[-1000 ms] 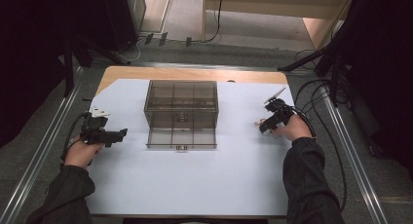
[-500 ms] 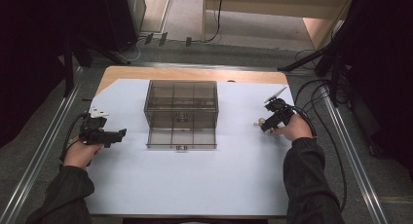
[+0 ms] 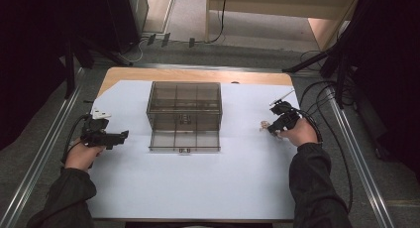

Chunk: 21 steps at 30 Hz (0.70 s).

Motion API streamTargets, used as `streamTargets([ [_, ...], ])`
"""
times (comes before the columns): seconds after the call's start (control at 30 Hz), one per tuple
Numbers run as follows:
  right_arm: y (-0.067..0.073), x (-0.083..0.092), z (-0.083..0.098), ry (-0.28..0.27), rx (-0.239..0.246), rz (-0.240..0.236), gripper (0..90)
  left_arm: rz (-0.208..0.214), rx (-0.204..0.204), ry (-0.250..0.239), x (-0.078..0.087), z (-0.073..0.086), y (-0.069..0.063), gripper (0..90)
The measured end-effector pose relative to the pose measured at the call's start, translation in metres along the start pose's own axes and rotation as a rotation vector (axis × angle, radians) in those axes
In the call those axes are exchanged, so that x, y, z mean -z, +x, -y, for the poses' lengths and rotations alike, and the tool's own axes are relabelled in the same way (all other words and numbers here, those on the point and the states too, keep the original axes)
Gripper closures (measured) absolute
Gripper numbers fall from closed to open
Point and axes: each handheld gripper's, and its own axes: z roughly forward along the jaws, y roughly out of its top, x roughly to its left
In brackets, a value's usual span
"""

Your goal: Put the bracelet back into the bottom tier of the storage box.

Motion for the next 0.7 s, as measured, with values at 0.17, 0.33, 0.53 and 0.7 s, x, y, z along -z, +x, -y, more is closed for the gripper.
streamTargets([
  [0.17,0.001,0.001,0.0,0.0,0.001,0.008,83.4,0.007,-0.006,0.0,-0.002,-0.002,0.0,14.0],
  [0.33,0.002,0.003,0.001,-0.005,0.007,0.013,83.4,0.007,-0.005,-0.003,-0.003,-0.003,-0.001,14.0],
  [0.53,0.002,0.012,0.002,-0.046,0.0,0.011,83.6,0.008,-0.004,-0.003,-0.003,-0.003,0.0,14.0],
  [0.7,0.004,0.019,0.002,-0.081,-0.01,0.006,83.5,0.007,-0.001,-0.004,-0.003,-0.003,0.001,14.0],
])
